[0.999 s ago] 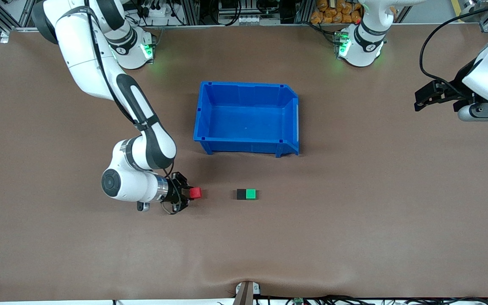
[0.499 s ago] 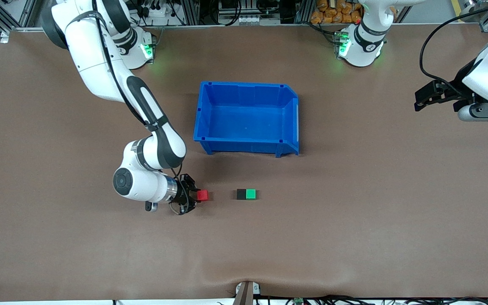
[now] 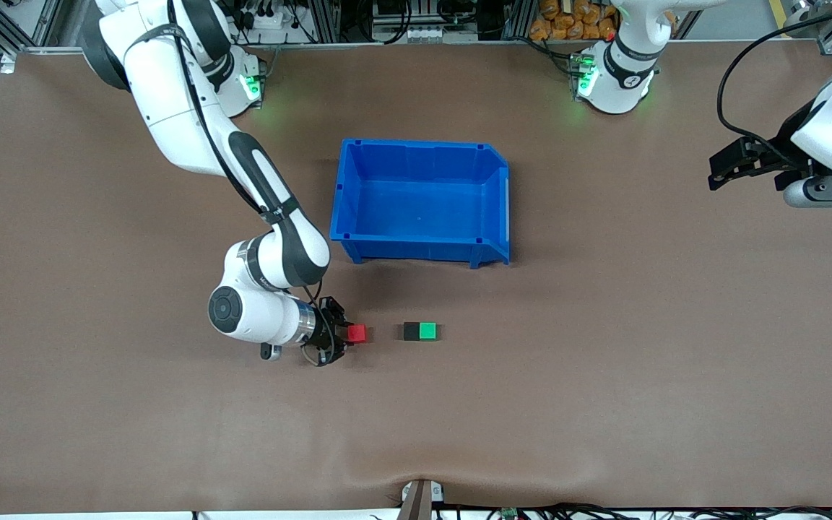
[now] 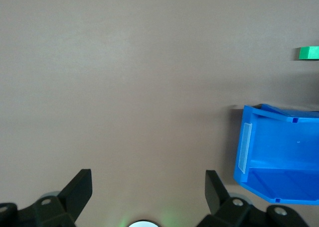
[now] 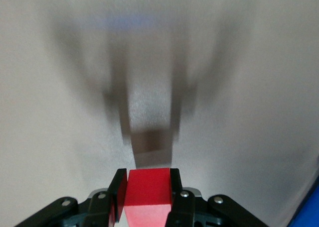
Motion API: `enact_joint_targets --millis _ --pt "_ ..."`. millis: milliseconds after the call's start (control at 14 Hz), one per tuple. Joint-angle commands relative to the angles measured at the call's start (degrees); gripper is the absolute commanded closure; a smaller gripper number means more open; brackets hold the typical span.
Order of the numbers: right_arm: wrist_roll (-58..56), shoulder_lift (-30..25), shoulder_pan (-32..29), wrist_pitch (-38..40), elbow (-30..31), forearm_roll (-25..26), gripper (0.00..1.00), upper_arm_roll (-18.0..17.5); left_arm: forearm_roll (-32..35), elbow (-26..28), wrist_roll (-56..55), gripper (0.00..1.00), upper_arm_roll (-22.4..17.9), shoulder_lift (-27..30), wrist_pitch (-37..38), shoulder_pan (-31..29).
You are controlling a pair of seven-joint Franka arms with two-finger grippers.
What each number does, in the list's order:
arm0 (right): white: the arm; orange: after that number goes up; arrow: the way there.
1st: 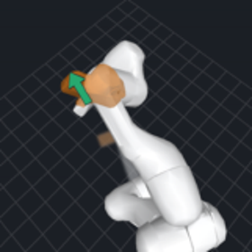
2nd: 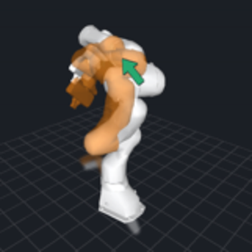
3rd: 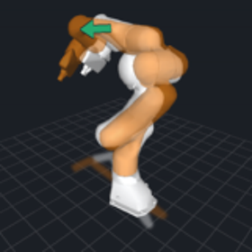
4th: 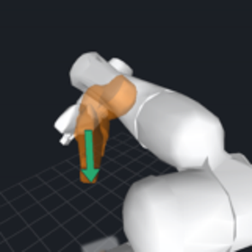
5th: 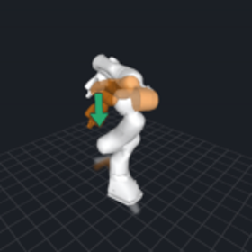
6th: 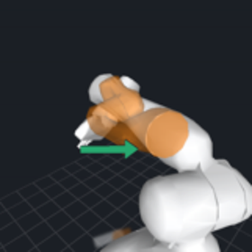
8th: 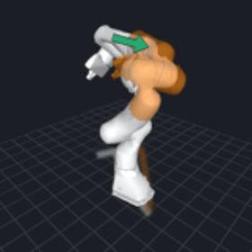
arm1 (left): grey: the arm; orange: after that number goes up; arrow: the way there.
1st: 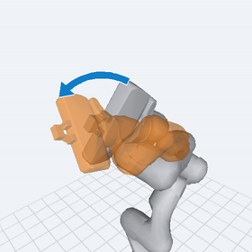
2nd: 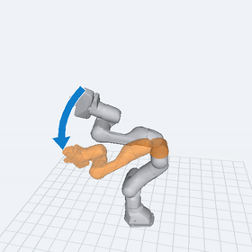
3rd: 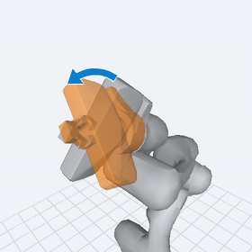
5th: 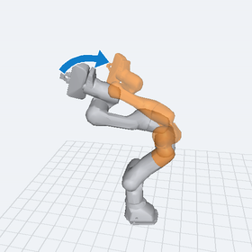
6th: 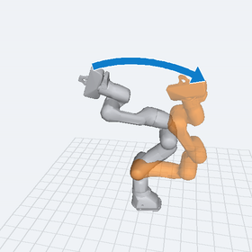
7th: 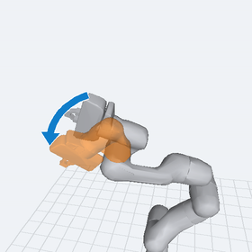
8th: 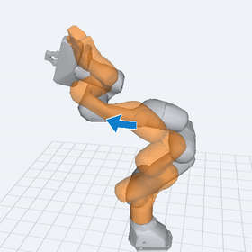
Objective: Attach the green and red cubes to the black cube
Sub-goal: 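Push the red cube against the black cube with the right gripper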
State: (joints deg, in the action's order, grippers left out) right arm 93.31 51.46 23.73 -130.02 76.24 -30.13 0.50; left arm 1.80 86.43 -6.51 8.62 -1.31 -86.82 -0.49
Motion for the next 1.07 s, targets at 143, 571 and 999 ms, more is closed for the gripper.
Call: enact_joint_targets --millis 143,571,999 --pt "2.57 2.50 1.49 0.02 -4.08 -1.07 1.00 0.38 0.04 -0.03 0.53 0.00 0.25 0.08 -0.37 -0.48" --pt "5.04 3.64 2.63 -0.06 -6.20 -1.07 1.00 0.38 0.04 -0.03 0.62 0.00 0.17 0.08 -0.37 -0.48" --pt "6.45 4.17 3.87 -3.14 -6.20 -1.07 1.00 0.38 0.04 -0.03 0.62 0.00 0.17 0.08 -0.37 -0.48"
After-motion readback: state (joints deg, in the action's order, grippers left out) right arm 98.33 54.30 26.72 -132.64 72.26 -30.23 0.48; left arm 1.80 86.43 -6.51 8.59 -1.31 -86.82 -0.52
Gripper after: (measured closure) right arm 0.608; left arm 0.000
